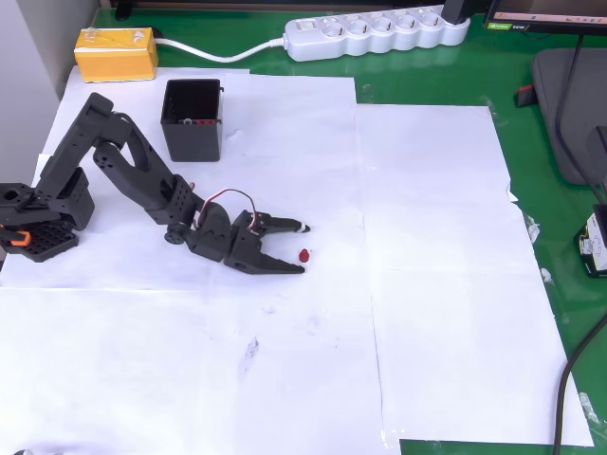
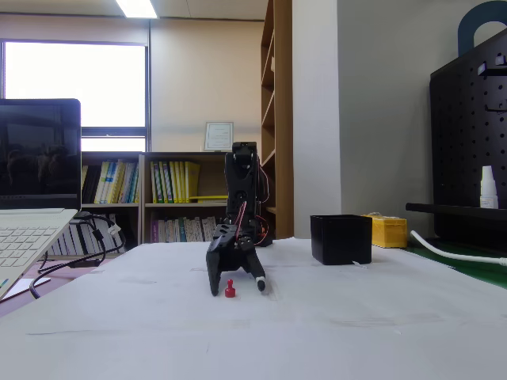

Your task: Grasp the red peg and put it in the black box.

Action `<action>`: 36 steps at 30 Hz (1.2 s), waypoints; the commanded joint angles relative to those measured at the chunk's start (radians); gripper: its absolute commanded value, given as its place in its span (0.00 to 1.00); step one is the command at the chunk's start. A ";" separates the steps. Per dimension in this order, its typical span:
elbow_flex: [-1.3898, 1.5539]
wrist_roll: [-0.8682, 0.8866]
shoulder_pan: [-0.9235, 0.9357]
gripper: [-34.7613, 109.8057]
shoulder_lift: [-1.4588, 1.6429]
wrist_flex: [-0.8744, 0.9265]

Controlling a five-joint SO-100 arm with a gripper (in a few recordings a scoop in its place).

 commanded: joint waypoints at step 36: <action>-0.015 -0.006 -0.043 0.45 -0.020 0.040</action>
